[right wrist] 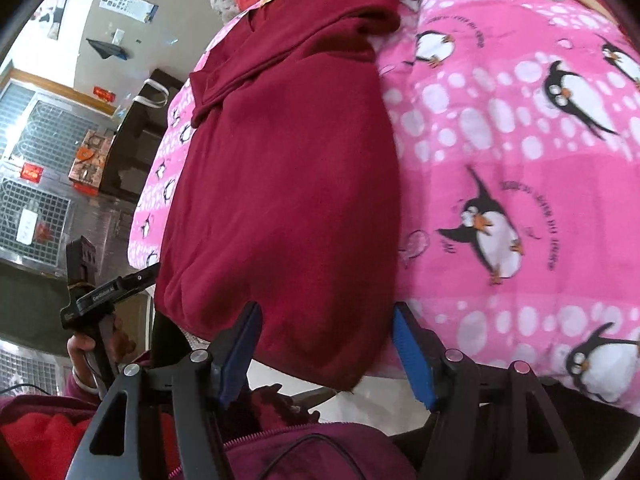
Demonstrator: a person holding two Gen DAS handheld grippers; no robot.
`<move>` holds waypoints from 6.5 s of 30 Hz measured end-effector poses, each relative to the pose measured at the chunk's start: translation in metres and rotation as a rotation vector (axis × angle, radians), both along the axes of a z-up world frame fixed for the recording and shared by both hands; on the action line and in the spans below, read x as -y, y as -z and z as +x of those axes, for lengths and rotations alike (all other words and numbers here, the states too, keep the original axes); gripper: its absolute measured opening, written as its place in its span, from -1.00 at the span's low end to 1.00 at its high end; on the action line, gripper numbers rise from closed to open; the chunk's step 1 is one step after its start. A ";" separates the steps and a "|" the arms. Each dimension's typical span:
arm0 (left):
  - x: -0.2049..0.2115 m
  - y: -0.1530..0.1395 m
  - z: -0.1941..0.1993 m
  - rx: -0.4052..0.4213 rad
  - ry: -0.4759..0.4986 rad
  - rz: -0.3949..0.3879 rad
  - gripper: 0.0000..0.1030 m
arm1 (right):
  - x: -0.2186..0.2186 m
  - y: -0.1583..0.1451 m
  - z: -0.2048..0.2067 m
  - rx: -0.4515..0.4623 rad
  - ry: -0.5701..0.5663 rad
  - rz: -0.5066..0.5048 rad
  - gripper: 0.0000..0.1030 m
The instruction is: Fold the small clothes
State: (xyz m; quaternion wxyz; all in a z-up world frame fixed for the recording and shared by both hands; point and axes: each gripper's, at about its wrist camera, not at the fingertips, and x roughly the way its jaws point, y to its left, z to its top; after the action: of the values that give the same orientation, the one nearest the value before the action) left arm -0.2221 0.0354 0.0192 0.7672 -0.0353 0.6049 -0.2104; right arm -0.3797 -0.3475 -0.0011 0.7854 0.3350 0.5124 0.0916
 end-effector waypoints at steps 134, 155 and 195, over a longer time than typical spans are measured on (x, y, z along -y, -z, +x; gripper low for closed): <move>0.085 -0.117 0.191 0.362 0.011 -0.204 -0.88 | 0.080 -0.127 0.177 0.446 0.122 0.004 -0.80; 0.134 -0.080 0.309 0.304 0.018 -0.166 -0.33 | 0.163 -0.079 0.310 0.219 0.243 0.110 -0.56; 0.098 -0.048 0.235 0.281 0.015 -0.077 0.39 | 0.088 -0.056 0.185 0.197 0.102 -0.160 -0.21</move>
State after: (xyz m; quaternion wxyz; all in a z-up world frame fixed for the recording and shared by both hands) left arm 0.0126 -0.0630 0.0670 0.8408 -0.0306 0.4833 -0.2419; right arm -0.1942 -0.4356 0.0553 0.8599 0.2860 0.4207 0.0429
